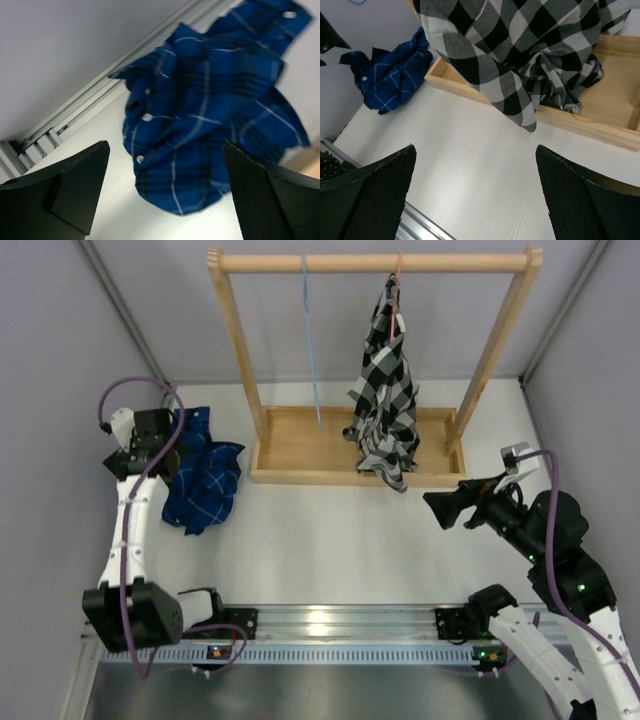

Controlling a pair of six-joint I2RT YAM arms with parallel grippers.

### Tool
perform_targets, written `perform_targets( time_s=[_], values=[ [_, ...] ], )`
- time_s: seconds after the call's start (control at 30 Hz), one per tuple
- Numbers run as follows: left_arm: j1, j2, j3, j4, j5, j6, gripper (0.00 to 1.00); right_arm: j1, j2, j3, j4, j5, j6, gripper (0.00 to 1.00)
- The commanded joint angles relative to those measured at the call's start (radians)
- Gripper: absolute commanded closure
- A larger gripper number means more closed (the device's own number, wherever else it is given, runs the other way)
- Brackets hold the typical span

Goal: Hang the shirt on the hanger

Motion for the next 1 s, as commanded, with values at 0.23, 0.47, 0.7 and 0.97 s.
perform_targets(
  time_s=[0.23, 0.47, 0.7, 0.97],
  values=[
    [0.211, 0.392, 0.163, 0.03, 0.043, -0.077, 0.1, -0.014, -0.034, -0.116, 0.181, -0.215, 0.06, 0.01],
    [0.213, 0.434, 0.145, 0.034, 0.009, -0.1, 0.27, -0.014, -0.016, -0.133, 0.19, -0.186, 0.031, 0.01],
    [0.202, 0.273, 0.091, 0.163, 0.358, -0.001, 0.97, -0.014, -0.005, -0.151, 0.202, -0.177, 0.011, 0.01],
    [-0.173, -0.177, 0.015, 0.249, 0.679, 0.185, 1.0, -0.014, -0.023, -0.093, 0.196, -0.14, -0.006, 0.01]
  ],
)
